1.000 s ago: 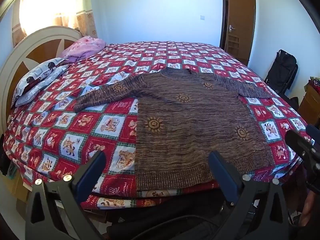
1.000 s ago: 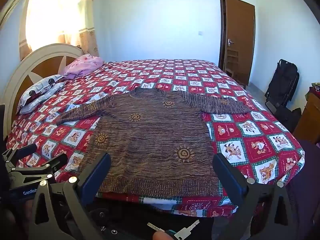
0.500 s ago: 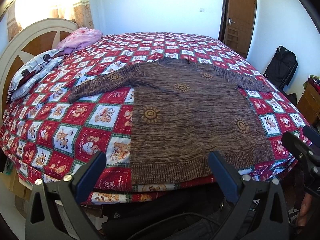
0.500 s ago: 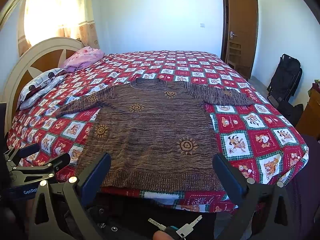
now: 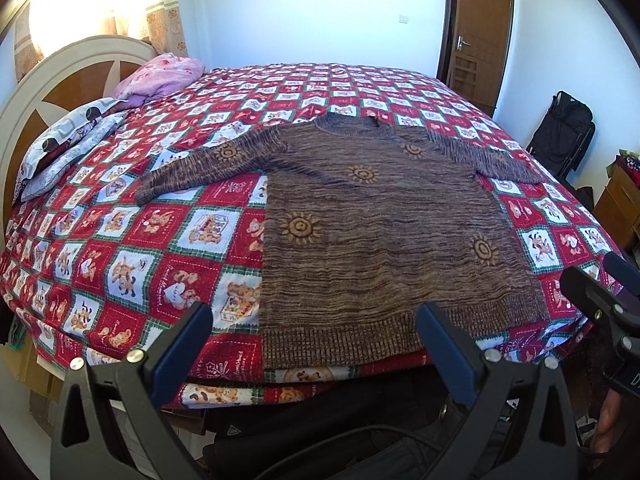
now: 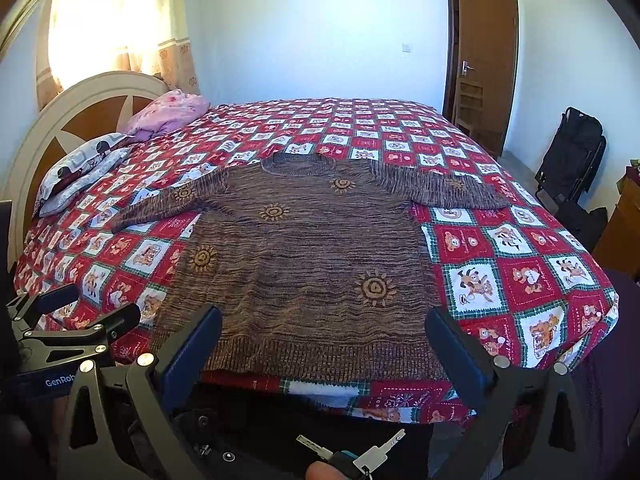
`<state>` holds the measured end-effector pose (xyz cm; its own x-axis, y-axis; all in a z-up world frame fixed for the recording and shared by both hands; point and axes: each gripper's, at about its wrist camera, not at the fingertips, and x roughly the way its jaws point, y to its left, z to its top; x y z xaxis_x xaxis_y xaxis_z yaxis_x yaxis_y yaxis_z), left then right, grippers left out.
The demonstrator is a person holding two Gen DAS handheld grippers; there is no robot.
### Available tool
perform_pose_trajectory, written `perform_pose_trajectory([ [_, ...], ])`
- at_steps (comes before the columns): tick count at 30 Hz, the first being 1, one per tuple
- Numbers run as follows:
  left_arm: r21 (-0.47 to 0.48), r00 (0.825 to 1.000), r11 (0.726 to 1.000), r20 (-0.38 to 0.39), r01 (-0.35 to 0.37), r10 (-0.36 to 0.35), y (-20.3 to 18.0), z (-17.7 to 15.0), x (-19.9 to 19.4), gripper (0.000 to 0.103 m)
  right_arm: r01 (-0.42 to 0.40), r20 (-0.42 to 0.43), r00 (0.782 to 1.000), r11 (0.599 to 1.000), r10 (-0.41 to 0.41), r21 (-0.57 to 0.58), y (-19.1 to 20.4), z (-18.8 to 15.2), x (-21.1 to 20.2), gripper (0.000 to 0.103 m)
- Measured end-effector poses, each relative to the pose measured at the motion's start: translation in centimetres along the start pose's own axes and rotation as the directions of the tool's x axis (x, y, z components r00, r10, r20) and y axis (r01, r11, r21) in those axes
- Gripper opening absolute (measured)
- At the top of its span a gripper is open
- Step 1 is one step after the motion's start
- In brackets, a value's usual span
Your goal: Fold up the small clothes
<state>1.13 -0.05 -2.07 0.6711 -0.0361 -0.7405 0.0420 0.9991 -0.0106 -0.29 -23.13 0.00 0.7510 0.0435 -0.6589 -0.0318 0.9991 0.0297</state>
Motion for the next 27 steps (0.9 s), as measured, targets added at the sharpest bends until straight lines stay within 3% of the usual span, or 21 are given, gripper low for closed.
perform_pose_trajectory([
  [27, -0.001, 1.000, 1.000, -0.003, 0.001, -0.001, -0.03, 0.00, 0.06, 0.103, -0.002, -0.007, 1.000, 1.000, 0.002, -0.001, -0.05, -0.10, 0.24, 0.102],
])
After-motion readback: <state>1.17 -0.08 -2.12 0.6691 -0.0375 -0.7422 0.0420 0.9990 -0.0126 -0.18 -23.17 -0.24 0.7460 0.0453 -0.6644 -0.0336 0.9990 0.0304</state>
